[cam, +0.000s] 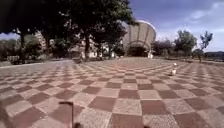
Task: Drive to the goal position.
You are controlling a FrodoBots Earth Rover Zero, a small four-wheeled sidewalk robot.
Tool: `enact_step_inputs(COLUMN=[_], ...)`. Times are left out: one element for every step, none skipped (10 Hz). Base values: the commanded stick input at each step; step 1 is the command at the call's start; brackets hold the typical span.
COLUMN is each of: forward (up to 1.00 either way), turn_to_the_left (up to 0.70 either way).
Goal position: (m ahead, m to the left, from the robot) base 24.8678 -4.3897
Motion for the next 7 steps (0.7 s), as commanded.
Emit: enact_step_inputs(forward=[0.70, 0.70, 0.70, 0.70, 0.70, 0.70, 0.70], turn_to_the_left=[0.00, 0.00, 0.00, 0.00, 0.00, 0.00, 0.00])
